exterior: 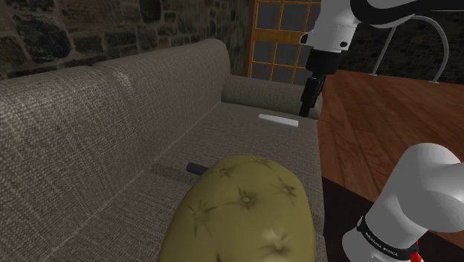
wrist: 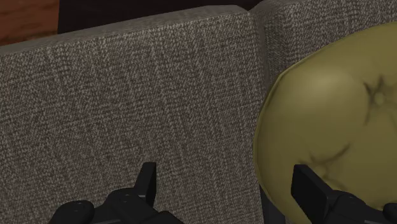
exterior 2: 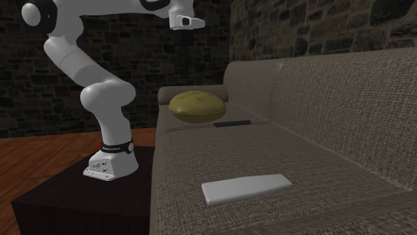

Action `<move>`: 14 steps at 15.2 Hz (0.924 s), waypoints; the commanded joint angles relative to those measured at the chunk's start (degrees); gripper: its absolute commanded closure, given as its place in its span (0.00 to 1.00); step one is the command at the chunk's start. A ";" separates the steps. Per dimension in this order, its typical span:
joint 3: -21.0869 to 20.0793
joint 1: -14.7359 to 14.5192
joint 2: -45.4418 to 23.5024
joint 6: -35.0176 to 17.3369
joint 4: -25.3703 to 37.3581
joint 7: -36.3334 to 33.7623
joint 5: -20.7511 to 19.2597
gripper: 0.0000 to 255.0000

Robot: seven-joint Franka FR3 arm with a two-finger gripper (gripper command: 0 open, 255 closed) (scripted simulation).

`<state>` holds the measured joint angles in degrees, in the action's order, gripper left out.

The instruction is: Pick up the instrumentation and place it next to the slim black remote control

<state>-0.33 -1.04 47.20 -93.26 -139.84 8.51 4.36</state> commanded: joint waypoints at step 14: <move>12.36 3.24 -17.97 -16.60 1.05 17.40 -8.01 0.00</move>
<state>10.97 1.99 31.07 -108.49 -139.35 24.38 -3.19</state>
